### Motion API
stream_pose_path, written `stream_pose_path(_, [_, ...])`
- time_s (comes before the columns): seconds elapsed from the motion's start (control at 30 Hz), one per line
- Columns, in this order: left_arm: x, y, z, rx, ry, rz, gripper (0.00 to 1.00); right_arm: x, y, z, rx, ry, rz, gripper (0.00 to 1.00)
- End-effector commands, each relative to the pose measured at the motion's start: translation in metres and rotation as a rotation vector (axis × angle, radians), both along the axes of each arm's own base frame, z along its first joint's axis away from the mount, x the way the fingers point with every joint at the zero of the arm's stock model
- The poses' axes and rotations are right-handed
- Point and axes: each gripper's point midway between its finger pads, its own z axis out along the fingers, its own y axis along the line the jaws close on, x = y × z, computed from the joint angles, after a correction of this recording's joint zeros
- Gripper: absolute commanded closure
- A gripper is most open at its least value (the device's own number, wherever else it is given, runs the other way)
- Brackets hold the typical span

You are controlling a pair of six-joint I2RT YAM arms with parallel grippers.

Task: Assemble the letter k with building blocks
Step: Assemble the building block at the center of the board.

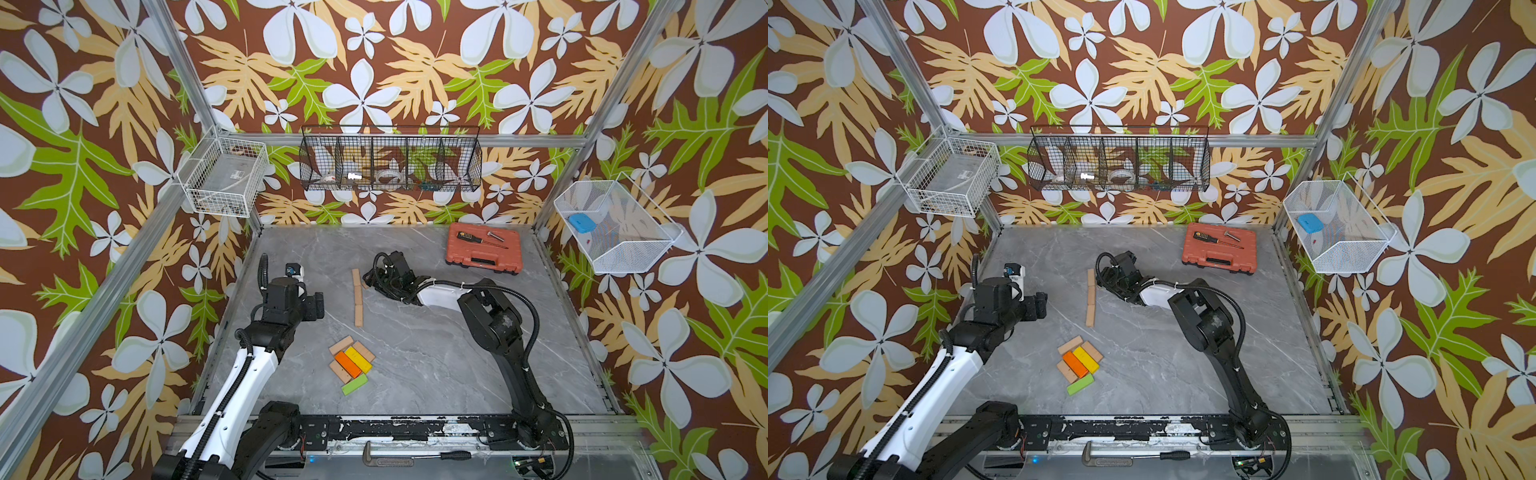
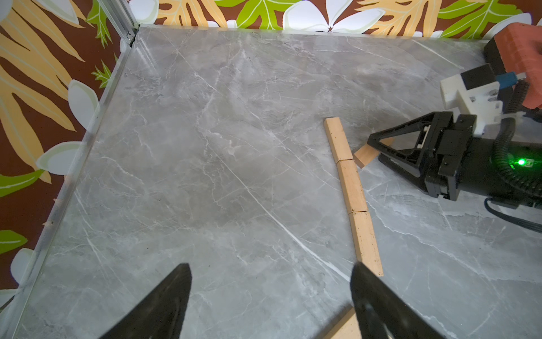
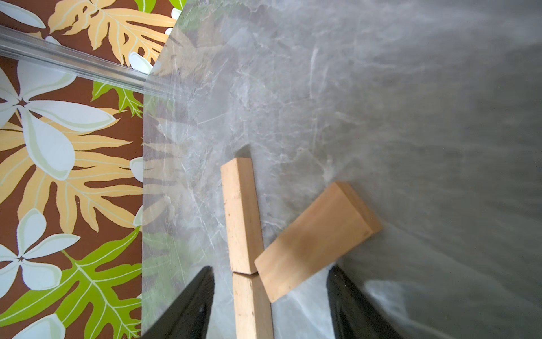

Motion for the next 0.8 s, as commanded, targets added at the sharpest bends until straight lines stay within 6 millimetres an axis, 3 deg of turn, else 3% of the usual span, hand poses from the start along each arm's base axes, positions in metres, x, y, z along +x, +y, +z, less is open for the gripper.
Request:
stream_pose_path(0.0, [0.003,-0.001,0.006,-0.012,-0.026,0.002,0.13,-0.006,0.0,-0.012,-0.018,0.041,0.013,0.35])
stream_pose_path(0.37, [0.004,0.0,0.005,-0.01,-0.024,0.006,0.13,-0.014,0.0,-0.01,-0.024,0.053,0.013,0.36])
stream_pose_path(0.63, [0.006,0.0,0.002,-0.017,-0.008,0.014,0.14,-0.033,-0.032,0.048,-0.069,-0.057,0.001,0.34])
stream_pose_path(0.77, [0.008,-0.02,0.006,-0.103,-0.014,-0.067,0.19,-0.049,-0.068,0.081,-0.157,-0.161,0.004,0.33])
